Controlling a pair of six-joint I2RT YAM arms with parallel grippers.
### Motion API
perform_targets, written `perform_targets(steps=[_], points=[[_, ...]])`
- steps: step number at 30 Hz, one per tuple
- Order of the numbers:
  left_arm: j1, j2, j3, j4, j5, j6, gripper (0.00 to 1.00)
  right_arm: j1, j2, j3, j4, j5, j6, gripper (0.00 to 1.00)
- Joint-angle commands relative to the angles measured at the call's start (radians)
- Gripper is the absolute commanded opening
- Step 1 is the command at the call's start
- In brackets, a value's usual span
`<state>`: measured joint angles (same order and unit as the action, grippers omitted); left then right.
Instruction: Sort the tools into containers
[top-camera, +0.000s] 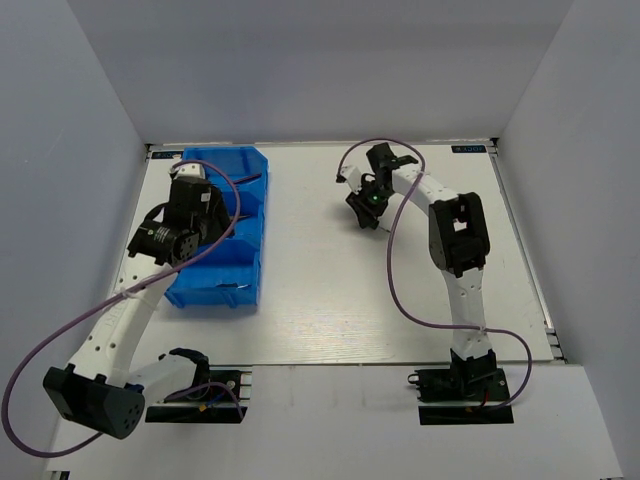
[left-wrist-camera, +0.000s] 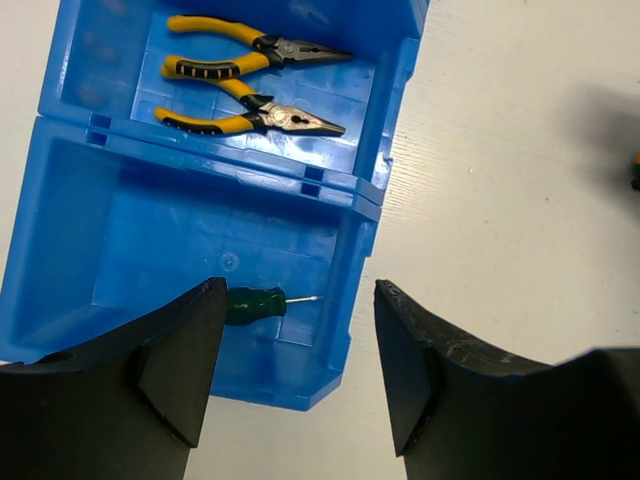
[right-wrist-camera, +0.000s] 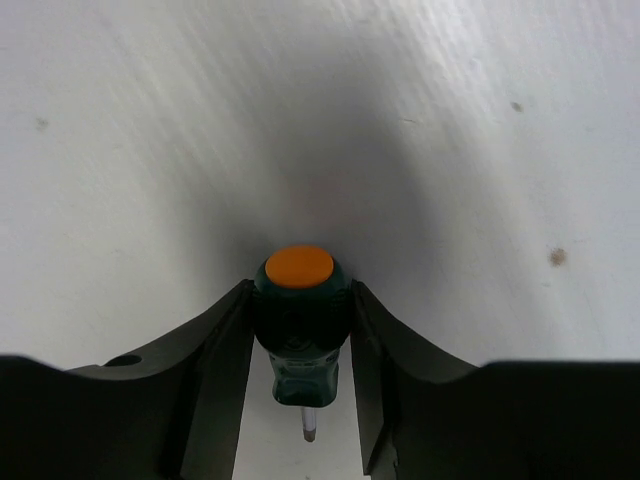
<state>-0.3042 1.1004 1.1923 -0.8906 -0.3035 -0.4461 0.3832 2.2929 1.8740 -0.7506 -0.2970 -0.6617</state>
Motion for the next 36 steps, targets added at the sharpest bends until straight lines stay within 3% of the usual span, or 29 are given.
perform_targets(steps=[1, 2, 3, 5, 6, 10, 15, 18, 21, 26, 27, 28, 31, 36], points=[[-0.004, -0.054, 0.033, 0.005, 0.024, -0.011, 0.71, 0.029, -0.078, 0.039, -0.07, -0.138, 0.017, 0.0], [-0.004, -0.066, 0.033, 0.016, 0.039, -0.011, 0.71, 0.036, -0.102, 0.05, -0.108, -0.192, 0.017, 0.0], [-0.004, -0.066, 0.033, 0.027, 0.05, -0.011, 0.71, 0.054, -0.11, 0.088, -0.128, -0.359, 0.019, 0.0], [-0.004, -0.085, 0.033, 0.071, 0.075, -0.011, 0.71, 0.106, -0.121, 0.151, -0.199, -0.488, 0.033, 0.0], [-0.004, -0.085, 0.033, 0.091, 0.099, -0.011, 0.71, 0.121, -0.116, 0.206, -0.194, -0.654, 0.049, 0.0], [-0.004, -0.105, 0.033, 0.166, 0.164, 0.017, 0.71, 0.229, -0.11, 0.192, -0.006, -0.876, 0.273, 0.0], [-0.004, -0.123, 0.055, 0.156, 0.187, 0.049, 0.71, 0.385, -0.092, 0.094, 0.63, -0.874, 0.693, 0.0], [-0.004, -0.149, 0.067, 0.131, 0.187, 0.06, 0.71, 0.442, -0.015, 0.161, 0.8, -0.798, 0.783, 0.0], [-0.004, -0.168, 0.089, 0.101, 0.178, 0.069, 0.71, 0.483, 0.046, 0.211, 0.899, -0.687, 0.864, 0.0], [-0.004, -0.224, 0.089, 0.05, 0.155, 0.069, 0.72, 0.513, 0.126, 0.263, 0.864, -0.516, 0.758, 0.0], [-0.004, -0.224, 0.089, 0.05, 0.155, 0.069, 0.72, 0.534, 0.135, 0.261, 0.858, -0.505, 0.749, 0.03], [-0.004, -0.237, 0.089, 0.036, 0.155, 0.069, 0.72, 0.533, 0.14, 0.263, 0.849, -0.499, 0.726, 0.2], [-0.004, -0.246, 0.089, 0.025, 0.155, 0.069, 0.72, 0.533, 0.126, 0.225, 0.833, -0.498, 0.705, 0.45], [-0.004, -0.255, 0.056, 0.03, 0.173, 0.069, 0.73, 0.536, 0.031, 0.152, 0.843, -0.539, 0.709, 0.59]])
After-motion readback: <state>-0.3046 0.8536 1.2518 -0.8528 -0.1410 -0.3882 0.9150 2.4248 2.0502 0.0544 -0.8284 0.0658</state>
